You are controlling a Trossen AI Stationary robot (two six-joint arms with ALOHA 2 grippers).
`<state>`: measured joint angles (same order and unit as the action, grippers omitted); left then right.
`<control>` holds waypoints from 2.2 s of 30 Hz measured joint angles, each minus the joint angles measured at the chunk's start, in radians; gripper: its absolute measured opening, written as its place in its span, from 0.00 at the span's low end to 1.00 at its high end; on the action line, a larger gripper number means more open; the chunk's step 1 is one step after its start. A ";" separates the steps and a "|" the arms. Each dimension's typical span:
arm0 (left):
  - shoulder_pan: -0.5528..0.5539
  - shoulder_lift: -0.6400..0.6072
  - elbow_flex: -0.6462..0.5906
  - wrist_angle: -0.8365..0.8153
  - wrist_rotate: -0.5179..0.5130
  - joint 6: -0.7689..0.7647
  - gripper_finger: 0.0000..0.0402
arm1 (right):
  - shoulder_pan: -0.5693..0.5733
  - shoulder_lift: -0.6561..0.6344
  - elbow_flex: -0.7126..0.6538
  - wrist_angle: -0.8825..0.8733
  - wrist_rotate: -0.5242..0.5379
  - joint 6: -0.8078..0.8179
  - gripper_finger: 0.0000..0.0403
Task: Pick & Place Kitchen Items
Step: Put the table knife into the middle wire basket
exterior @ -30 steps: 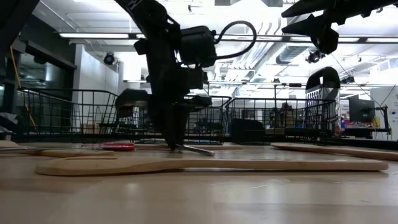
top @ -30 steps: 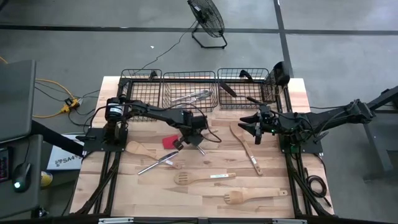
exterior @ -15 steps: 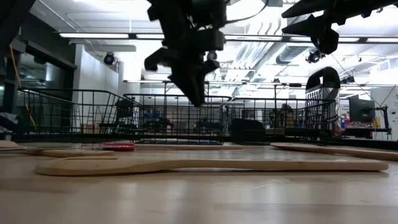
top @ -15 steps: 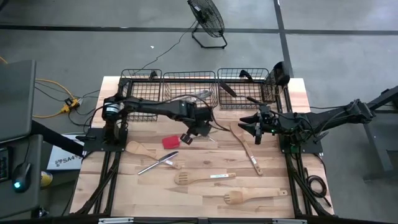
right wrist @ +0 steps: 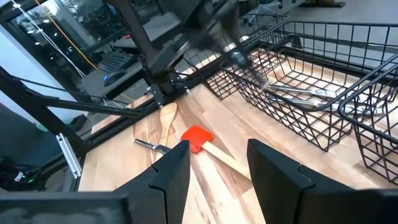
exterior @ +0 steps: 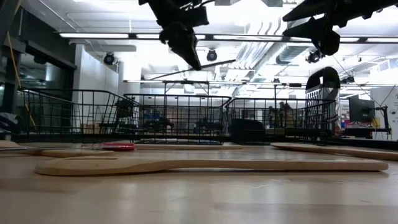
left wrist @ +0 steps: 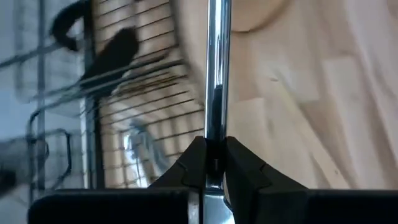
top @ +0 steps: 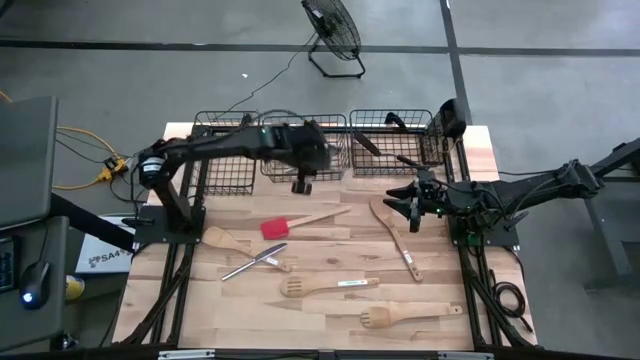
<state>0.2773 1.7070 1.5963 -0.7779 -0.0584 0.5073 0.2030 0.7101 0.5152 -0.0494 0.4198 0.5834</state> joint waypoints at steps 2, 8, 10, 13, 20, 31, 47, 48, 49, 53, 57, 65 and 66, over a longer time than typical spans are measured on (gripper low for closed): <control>0.044 -0.003 0.000 0.022 -0.001 -0.044 0.08 | 0.000 0.000 0.000 0.000 0.000 0.000 0.38; 0.178 0.014 0.000 0.102 -0.001 -0.183 0.08 | 0.000 0.000 0.000 0.000 0.021 0.000 0.38; 0.221 0.025 -0.002 0.100 0.015 -0.221 0.08 | 0.000 0.000 0.000 0.000 0.026 0.001 0.38; 0.275 0.046 0.000 0.136 0.060 -0.272 0.08 | 0.000 0.000 0.000 0.000 0.034 0.017 0.38; 0.334 0.128 -0.001 0.118 0.100 -0.347 0.08 | 0.000 -0.001 0.000 0.000 0.027 0.022 0.38; 0.339 0.244 -0.001 0.131 0.102 -0.358 0.08 | 0.000 -0.001 0.000 0.000 0.027 0.019 0.38; 0.338 0.348 0.000 0.148 0.091 -0.373 0.08 | 0.000 -0.001 0.000 -0.008 0.027 0.015 0.38; 0.338 0.348 0.000 0.154 0.088 -0.382 0.08 | 0.000 -0.001 0.000 -0.008 0.030 0.016 0.38; 0.338 0.348 0.000 0.154 0.086 -0.385 0.08 | 0.000 -0.001 0.000 -0.008 0.036 0.019 0.38; 0.339 0.348 0.000 0.137 0.090 -0.393 0.08 | 0.000 -0.001 0.000 -0.008 0.050 0.022 0.38; 0.339 0.348 0.000 0.113 0.097 -0.402 0.08 | 0.000 -0.001 0.000 -0.008 0.051 0.025 0.38; 0.353 0.348 0.000 0.086 0.120 -0.404 0.08 | 0.000 -0.001 0.000 -0.008 0.053 0.032 0.38; 0.357 0.348 0.000 0.086 0.132 -0.404 0.08 | 0.000 -0.001 0.000 -0.008 0.053 0.037 0.38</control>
<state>0.6347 2.0548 1.5959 -0.6923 0.0732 0.1032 0.2028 0.7094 0.5148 -0.0574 0.4729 0.6203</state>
